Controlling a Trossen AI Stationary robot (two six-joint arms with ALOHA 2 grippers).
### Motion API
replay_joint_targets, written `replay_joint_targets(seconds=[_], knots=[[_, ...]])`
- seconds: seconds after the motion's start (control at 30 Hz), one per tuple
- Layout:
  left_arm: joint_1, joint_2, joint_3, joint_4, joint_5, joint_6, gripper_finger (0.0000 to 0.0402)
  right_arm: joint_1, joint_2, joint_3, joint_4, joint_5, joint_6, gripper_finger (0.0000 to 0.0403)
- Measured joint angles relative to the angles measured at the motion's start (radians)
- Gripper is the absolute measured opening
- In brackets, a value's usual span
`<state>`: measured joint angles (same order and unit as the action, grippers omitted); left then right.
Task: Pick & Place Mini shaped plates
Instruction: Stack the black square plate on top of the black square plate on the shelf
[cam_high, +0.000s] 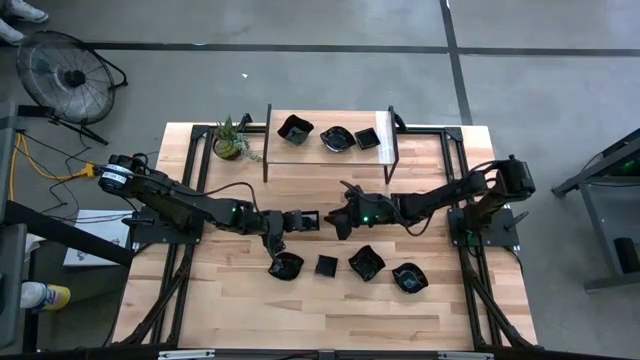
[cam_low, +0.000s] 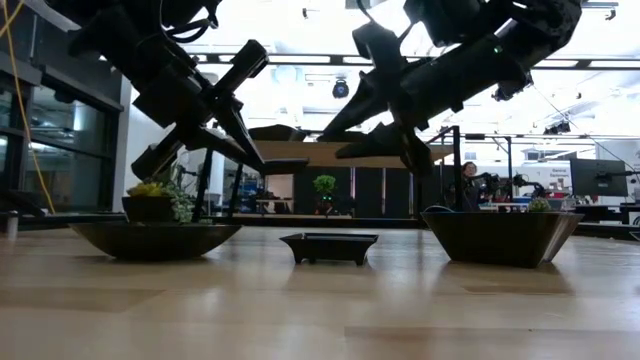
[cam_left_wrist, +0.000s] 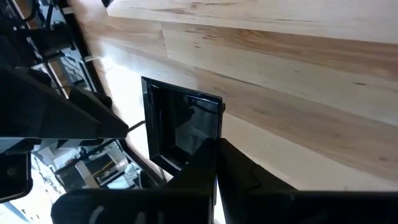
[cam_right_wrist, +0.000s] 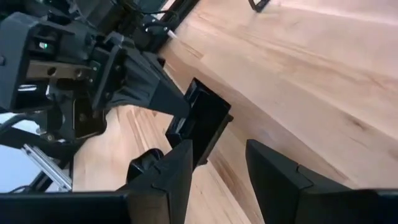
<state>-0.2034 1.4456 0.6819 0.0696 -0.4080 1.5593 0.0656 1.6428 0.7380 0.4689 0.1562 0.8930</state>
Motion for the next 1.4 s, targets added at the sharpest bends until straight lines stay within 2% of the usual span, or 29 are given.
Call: replay_joint_targets(seconds=[0.27,0.43,0.63,0.8,1.4], knots=[[0.0,0.0,0.0,0.011,-0.001,0.007,0.0,0.003,0.0,0.0,0.005,-0.004,-0.089,0.0145],[0.0,0.0,0.0,0.016,-0.001,0.008,0.0,0.008,0.0,0.0,0.001,0.011,-0.057,0.0146],[0.0,0.0,0.0,0.023,-0.001,0.008,0.0,0.044,0.012,0.001,0.011,0.078,-0.034,0.0146],[0.0,0.0,0.0,0.034,-0.003,0.008,0.0,0.055,0.072,0.001,0.074,0.075,-0.001,0.0145],[0.0,0.0,0.0,0.032,-0.003,0.008,0.0,0.039,0.145,0.002,0.185,0.069,0.027,0.0144]])
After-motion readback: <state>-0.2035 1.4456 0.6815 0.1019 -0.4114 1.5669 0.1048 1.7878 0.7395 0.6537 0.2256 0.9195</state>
